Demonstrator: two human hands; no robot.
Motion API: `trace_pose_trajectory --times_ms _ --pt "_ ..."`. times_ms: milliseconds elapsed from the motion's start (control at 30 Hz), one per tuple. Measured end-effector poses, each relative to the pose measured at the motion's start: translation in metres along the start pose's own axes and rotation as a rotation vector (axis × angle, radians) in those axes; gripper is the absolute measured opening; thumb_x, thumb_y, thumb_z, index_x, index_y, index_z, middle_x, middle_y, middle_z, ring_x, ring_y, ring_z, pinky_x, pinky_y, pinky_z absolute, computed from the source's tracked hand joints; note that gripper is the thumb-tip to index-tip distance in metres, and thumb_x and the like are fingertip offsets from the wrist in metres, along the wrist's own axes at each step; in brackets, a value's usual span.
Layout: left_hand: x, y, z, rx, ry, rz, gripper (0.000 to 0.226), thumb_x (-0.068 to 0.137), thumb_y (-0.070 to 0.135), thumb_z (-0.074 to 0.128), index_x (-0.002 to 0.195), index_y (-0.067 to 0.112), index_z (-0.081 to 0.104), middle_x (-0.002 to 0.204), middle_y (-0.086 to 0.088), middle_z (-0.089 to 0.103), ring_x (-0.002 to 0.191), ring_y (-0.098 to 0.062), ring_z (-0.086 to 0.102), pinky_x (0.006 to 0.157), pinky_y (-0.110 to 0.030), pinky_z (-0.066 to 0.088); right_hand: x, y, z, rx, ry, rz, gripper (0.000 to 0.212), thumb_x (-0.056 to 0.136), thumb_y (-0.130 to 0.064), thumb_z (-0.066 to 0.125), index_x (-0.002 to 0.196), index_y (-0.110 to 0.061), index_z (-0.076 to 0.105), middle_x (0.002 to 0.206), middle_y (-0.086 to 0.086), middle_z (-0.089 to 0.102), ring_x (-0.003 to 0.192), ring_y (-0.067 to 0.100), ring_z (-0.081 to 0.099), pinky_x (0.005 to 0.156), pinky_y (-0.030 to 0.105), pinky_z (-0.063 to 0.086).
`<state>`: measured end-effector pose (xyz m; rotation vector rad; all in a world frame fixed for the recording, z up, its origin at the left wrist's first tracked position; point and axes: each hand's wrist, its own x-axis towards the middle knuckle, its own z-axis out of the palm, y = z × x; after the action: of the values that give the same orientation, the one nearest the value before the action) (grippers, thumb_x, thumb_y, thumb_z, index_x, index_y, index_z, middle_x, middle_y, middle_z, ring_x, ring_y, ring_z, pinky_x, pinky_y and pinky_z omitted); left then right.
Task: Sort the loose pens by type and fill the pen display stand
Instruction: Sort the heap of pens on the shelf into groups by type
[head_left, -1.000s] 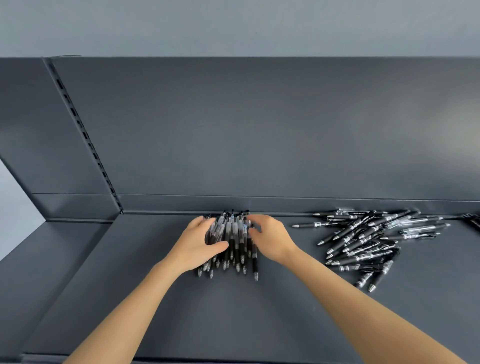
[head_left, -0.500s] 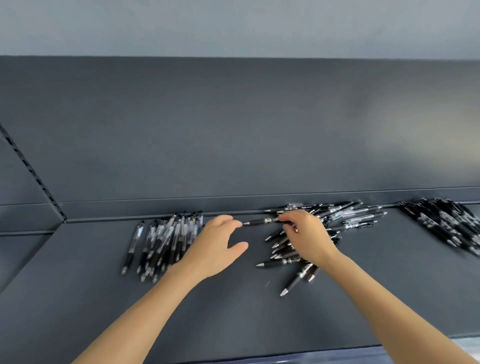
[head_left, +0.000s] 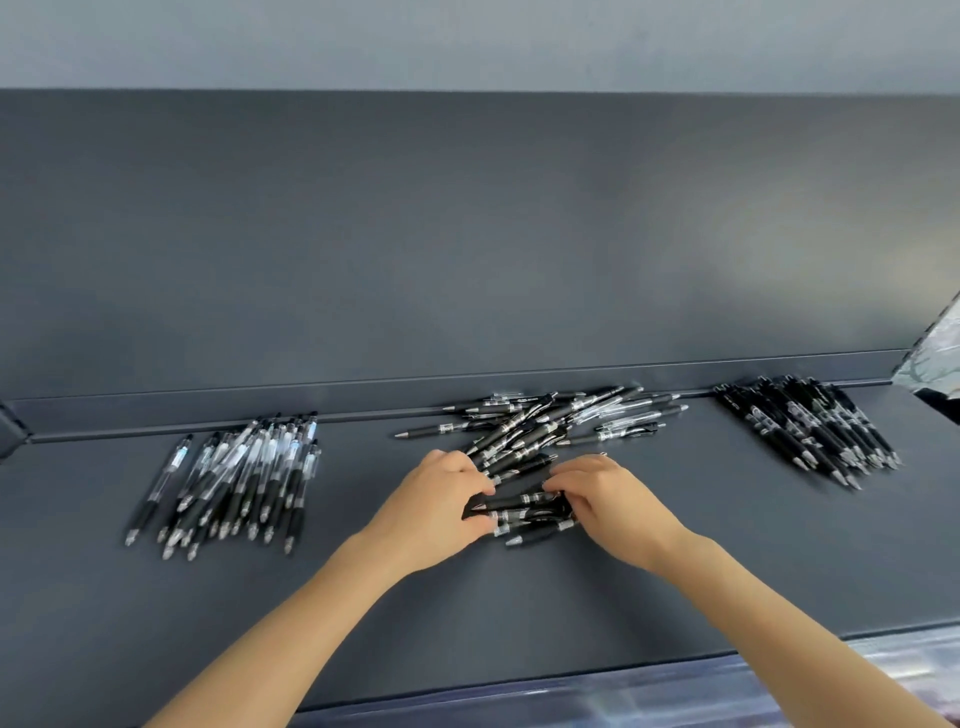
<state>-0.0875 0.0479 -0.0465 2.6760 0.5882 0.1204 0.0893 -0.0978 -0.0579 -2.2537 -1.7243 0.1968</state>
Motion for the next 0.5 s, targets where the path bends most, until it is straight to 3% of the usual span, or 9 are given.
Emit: trace_pose_trajectory --times_ms 200,367,500 --pt "0.004 0.025 0.012 0.015 -0.045 -0.063 0.027 0.091 0.035 0.058 0.117 0.026 0.059 0.110 0.011 0.052 0.104 -0.009 0.052 0.091 -0.030 0.046 -0.015 0.032 -0.008 0.039 -0.001 -0.032 0.038 0.097 -0.009 0.044 0.131 -0.021 0.056 0.138 -0.002 0.051 0.132 0.016 0.041 0.108 0.020 0.030" --pt "0.005 0.034 0.014 0.082 -0.017 -0.146 0.024 0.089 0.035 0.057 0.111 0.026 0.057 0.108 0.013 0.050 0.097 -0.009 0.052 0.083 -0.027 0.047 -0.026 0.063 -0.016 0.122 0.083 0.053 0.037 0.095 -0.004 0.047 0.128 -0.015 0.058 0.129 0.000 0.058 0.122 0.019 0.051 0.101 0.020 0.037" --pt "0.011 0.047 0.019 0.112 -0.030 -0.152 0.027 0.088 0.032 0.059 0.113 0.027 0.052 0.112 0.011 0.050 0.102 -0.010 0.053 0.086 -0.032 0.049 -0.030 0.075 -0.022 0.170 0.061 0.098 0.038 0.095 -0.003 0.045 0.128 -0.016 0.058 0.130 -0.002 0.058 0.122 0.015 0.052 0.096 0.011 0.032"
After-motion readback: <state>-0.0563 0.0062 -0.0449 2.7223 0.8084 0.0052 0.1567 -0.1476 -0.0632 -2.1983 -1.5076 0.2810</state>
